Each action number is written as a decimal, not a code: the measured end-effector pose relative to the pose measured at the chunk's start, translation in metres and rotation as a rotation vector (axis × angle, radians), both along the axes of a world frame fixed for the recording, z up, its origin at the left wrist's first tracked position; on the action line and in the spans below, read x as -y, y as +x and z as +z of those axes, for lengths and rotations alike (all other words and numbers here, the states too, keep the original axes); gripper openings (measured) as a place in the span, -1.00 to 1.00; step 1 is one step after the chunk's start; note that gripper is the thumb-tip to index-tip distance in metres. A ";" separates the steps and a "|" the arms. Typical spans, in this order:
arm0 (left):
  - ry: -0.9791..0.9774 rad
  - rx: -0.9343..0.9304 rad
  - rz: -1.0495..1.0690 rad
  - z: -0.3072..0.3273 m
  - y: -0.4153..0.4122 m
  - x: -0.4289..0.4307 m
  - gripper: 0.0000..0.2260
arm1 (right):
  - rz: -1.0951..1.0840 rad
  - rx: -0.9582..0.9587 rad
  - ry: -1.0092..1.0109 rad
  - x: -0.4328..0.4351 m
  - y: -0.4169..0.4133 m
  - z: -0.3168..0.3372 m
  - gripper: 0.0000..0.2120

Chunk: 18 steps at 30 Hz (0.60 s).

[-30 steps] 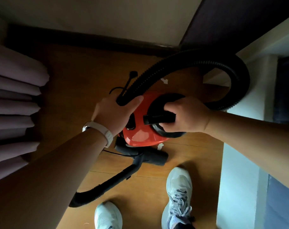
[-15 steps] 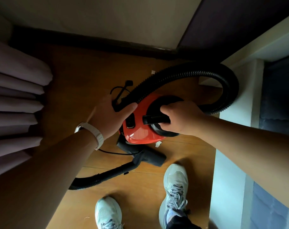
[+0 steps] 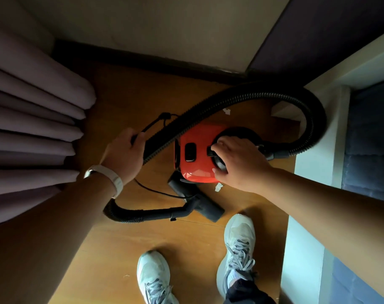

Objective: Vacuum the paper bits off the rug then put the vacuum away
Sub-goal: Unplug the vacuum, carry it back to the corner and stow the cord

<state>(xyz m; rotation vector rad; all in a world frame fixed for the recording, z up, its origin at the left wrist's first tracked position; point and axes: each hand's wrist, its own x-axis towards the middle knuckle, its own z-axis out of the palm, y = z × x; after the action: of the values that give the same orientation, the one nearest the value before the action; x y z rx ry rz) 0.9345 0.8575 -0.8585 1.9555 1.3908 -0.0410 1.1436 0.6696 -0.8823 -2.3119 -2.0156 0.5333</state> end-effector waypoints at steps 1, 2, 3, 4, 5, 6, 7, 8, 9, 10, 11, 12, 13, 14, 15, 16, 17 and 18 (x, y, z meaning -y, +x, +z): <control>0.001 -0.016 -0.011 0.001 -0.010 -0.004 -0.73 | 0.000 0.000 -0.006 -0.001 -0.003 0.002 -0.58; -0.005 -0.027 -0.014 0.000 -0.019 -0.007 -0.72 | 0.004 0.003 -0.006 -0.002 -0.006 0.004 -0.58; -0.022 -0.036 -0.004 -0.002 -0.030 -0.009 -0.70 | 0.006 0.008 -0.007 -0.003 -0.010 0.005 -0.58; -0.041 -0.034 0.013 -0.003 -0.040 -0.010 -0.70 | 0.001 0.017 -0.009 -0.004 -0.012 0.006 -0.58; -0.038 -0.015 0.021 -0.007 -0.051 -0.010 -0.71 | -0.012 0.032 -0.015 -0.007 -0.013 0.005 -0.58; -0.014 0.016 0.017 -0.009 -0.062 -0.008 -0.73 | -0.031 0.049 -0.027 -0.010 -0.014 0.004 -0.58; 0.008 0.044 0.009 -0.011 -0.073 -0.006 -0.73 | -0.061 0.060 -0.049 -0.012 -0.015 0.001 -0.58; 0.014 0.075 0.004 -0.013 -0.082 -0.002 -0.72 | -0.100 0.069 -0.072 -0.014 -0.015 -0.002 -0.59; 0.000 0.095 -0.002 -0.014 -0.088 0.002 -0.69 | -0.137 0.089 -0.091 -0.016 -0.015 -0.006 -0.59; -0.029 0.087 -0.007 -0.016 -0.094 0.007 -0.65 | -0.150 0.119 -0.106 -0.017 -0.016 -0.010 -0.60; -0.053 0.047 -0.016 -0.019 -0.100 0.012 -0.63 | -0.145 0.149 -0.113 -0.019 -0.017 -0.015 -0.62; -0.062 0.006 -0.029 -0.025 -0.104 0.017 -0.63 | -0.138 0.170 -0.114 -0.021 -0.017 -0.020 -0.64; -0.068 -0.020 -0.036 -0.031 -0.105 0.020 -0.64 | -0.136 0.177 -0.118 -0.024 -0.016 -0.023 -0.64; -0.076 -0.031 -0.021 -0.036 -0.105 0.024 -0.64 | -0.137 0.169 -0.131 -0.026 -0.013 -0.026 -0.64; -0.083 -0.039 0.000 -0.042 -0.104 0.026 -0.63 | -0.146 0.154 -0.149 -0.029 -0.010 -0.027 -0.63; -0.080 -0.045 0.019 -0.046 -0.102 0.027 -0.62 | -0.157 0.140 -0.168 -0.032 -0.008 -0.028 -0.62; -0.063 -0.047 0.038 -0.050 -0.101 0.028 -0.59 | -0.161 0.135 -0.177 -0.033 -0.007 -0.028 -0.60; -0.029 -0.039 0.052 -0.052 -0.100 0.029 -0.56 | -0.164 0.145 -0.170 -0.033 -0.009 -0.029 -0.58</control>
<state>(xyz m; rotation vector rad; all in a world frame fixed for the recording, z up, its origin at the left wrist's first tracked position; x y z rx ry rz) 0.8344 0.8280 -0.9108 1.9030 1.4577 -0.0745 1.1351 0.7030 -0.9116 -2.6596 -1.8795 0.5629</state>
